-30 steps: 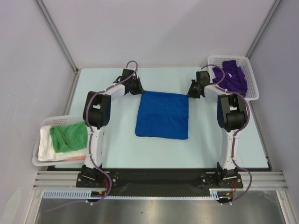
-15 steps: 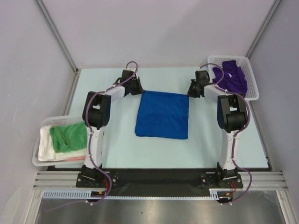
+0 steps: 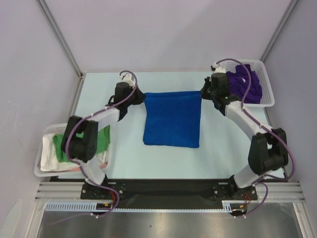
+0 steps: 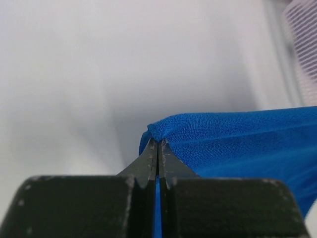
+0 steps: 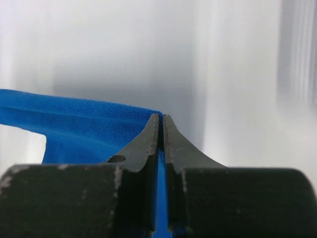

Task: Fold and stack the towels
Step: Fold the towel

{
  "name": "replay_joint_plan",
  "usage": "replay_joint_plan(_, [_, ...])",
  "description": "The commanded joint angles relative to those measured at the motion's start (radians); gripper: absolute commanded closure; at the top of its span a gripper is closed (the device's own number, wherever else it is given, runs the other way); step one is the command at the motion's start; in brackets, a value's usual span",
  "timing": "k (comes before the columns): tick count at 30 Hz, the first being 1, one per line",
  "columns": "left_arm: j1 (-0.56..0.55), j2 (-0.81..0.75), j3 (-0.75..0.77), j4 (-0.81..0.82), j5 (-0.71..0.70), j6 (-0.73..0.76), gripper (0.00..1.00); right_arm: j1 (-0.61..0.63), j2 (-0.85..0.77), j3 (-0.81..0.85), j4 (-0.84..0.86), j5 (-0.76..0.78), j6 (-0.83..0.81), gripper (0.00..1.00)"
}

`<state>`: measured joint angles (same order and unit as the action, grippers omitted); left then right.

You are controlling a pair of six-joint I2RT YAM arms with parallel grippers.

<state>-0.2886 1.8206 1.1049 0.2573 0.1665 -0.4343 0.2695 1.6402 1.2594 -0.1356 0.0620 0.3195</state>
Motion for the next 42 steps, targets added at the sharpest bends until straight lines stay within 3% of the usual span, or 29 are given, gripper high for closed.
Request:
replay_joint_plan(1, [-0.021,-0.180,-0.104,0.166,-0.065,0.025,1.00,0.028,-0.146,-0.087,0.041,0.093,-0.027,1.00])
replay_joint_plan(13, [-0.276,-0.763,-0.430,0.063,-0.418,0.103,1.00,0.230,-0.646,-0.258,-0.105,0.280,-0.026,1.00])
replay_joint_plan(17, [-0.375,-0.984,-0.455,-0.009,-0.444,0.163,1.00,0.313,-0.766,-0.250,-0.182,0.340,-0.034,1.00])
replay_joint_plan(23, [-0.443,-1.182,-0.445,-0.125,-0.427,0.200,1.00,0.413,-0.890,-0.198,-0.266,0.360,-0.046,1.00])
replay_joint_plan(31, [-0.454,-1.195,-0.314,-0.225,-0.424,0.198,1.00,0.453,-0.886,-0.034,-0.334,0.352,-0.053,1.00])
replay_joint_plan(42, [-0.454,-1.127,-0.183,-0.283,-0.412,0.218,1.00,0.453,-0.806,0.060,-0.331,0.326,-0.068,1.00])
